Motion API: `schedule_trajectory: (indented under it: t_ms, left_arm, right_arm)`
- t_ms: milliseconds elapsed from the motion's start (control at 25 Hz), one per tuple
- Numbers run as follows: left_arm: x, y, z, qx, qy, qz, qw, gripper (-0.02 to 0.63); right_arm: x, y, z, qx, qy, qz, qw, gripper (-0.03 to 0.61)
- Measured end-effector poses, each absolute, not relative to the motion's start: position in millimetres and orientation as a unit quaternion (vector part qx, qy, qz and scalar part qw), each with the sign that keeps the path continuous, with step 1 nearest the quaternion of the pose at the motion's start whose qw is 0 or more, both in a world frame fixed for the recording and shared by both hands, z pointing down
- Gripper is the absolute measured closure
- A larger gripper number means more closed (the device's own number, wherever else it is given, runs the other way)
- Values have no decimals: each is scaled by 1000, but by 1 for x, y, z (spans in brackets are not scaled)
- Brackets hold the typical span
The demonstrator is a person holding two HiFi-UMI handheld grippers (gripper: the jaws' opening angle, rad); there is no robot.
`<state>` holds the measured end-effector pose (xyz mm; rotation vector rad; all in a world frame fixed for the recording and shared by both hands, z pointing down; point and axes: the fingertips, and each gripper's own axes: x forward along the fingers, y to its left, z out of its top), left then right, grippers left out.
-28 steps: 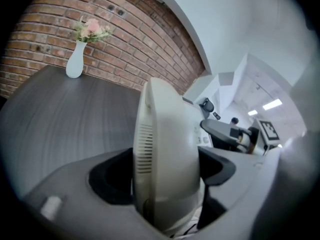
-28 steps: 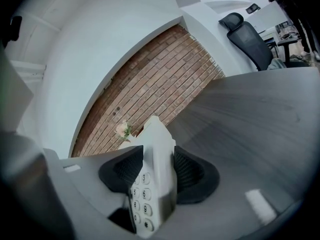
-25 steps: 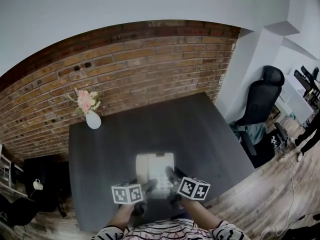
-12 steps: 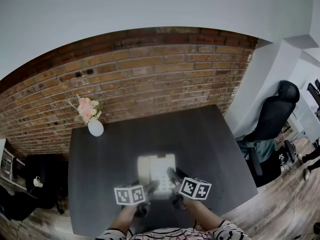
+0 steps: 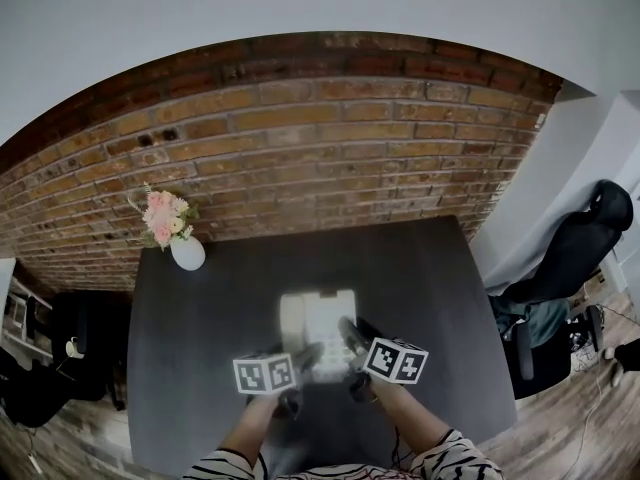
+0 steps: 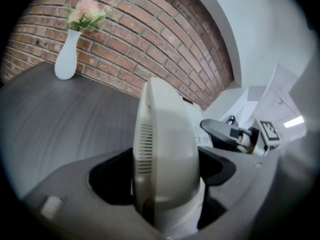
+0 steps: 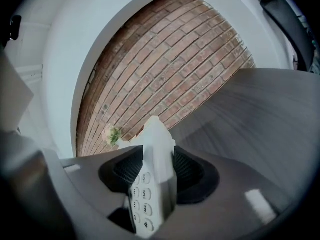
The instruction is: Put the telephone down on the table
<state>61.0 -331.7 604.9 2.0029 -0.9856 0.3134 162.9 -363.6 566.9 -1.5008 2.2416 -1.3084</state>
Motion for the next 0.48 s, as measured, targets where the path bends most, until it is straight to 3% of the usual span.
schedule_trajectory:
  t_ms: [480]
  left_arm:
    - [84, -433, 643, 791, -414, 127, 432, 242]
  right_arm:
    - [187, -469, 608, -485, 752, -442, 67, 390]
